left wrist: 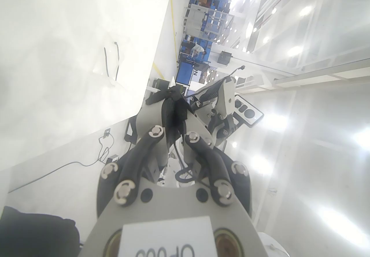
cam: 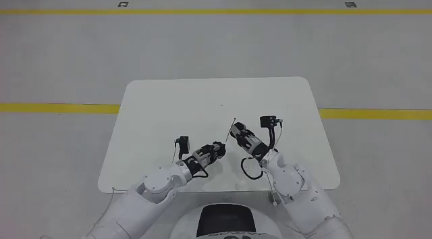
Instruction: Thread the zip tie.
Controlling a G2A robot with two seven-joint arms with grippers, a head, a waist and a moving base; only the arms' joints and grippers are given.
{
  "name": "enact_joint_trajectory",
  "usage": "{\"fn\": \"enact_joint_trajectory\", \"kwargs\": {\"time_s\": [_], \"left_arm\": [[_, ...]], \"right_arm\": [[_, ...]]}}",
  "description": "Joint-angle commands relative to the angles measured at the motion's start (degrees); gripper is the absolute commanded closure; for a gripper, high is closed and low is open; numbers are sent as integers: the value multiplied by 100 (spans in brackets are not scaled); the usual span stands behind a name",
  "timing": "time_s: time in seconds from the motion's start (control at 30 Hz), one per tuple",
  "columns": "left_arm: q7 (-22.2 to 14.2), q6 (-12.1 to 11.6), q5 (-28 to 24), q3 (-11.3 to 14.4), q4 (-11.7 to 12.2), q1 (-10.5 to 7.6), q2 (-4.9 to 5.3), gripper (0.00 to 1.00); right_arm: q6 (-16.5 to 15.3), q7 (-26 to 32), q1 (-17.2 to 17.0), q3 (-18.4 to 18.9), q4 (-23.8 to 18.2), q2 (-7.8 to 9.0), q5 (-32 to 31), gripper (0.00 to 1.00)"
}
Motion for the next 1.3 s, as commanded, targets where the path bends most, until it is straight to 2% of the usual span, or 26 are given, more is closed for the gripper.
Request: {"fn": "enact_joint_trajectory", "kwargs": {"time_s": [0.0, 0.67, 1.27], "left_arm": [[0, 0, 0, 0, 0, 0, 0, 100], [0, 0, 0, 0, 0, 0, 0, 100], [0, 0, 0, 0, 0, 0, 0, 100]], "right_arm": [[7, 5, 0, -4, -1, 5, 3, 100], [13, 40, 65, -97, 69, 56, 81, 100], [157, 31, 122, -193, 120, 93, 25, 100]]}}
